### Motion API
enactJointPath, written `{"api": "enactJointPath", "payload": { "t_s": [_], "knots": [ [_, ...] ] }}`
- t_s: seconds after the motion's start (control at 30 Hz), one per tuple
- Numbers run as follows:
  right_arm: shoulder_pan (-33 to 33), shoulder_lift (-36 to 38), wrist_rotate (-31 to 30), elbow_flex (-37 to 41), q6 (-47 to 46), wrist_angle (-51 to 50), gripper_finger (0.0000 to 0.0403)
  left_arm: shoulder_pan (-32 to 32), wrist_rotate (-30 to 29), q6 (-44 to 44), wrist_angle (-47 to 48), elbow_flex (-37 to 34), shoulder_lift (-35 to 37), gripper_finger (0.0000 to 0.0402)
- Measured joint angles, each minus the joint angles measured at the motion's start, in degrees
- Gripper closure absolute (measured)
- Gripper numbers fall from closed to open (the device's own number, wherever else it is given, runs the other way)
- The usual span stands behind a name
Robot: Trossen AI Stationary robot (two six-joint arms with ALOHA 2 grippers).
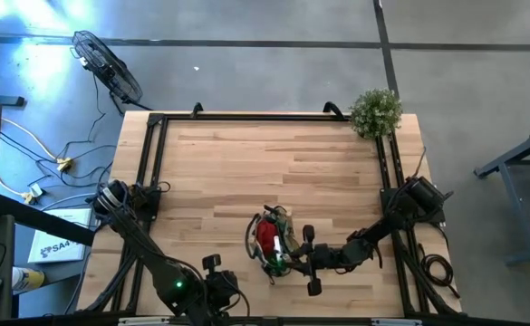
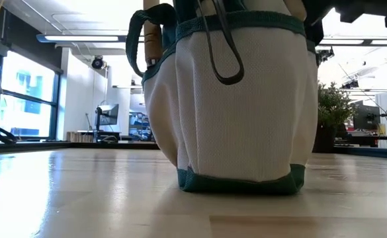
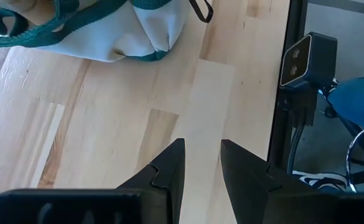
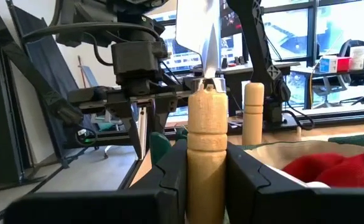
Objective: Pick & Place Garden tools in Gardening bag
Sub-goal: Put the trowel into the gardening bag
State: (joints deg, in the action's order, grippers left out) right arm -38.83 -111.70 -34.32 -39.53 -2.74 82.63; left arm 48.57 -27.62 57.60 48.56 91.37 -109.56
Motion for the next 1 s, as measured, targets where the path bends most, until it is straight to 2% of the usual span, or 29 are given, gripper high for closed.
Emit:
{"api": "enactJointPath", "payload": {
  "t_s": [0.47, 0.9, 1.0],
  "knots": [
    [-0.33, -0.04, -1.84, -0.09, -1.74, -4.18, 0.0344, -0.21, 0.48, -0.32, -0.68, 0.0, 0.0, 0.0302],
    [-1.68, -0.26, -9.65, 0.04, -2.37, -10.35, 0.0344, -0.21, 0.52, -0.3, -0.94, 0.0, 0.0, 0.0302],
    [-1.66, -0.26, -9.62, 0.04, -2.73, -10.05, 0.0344, -0.21, 0.48, -0.31, -0.96, 0.0, 0.0, 0.0302]
  ]
}}
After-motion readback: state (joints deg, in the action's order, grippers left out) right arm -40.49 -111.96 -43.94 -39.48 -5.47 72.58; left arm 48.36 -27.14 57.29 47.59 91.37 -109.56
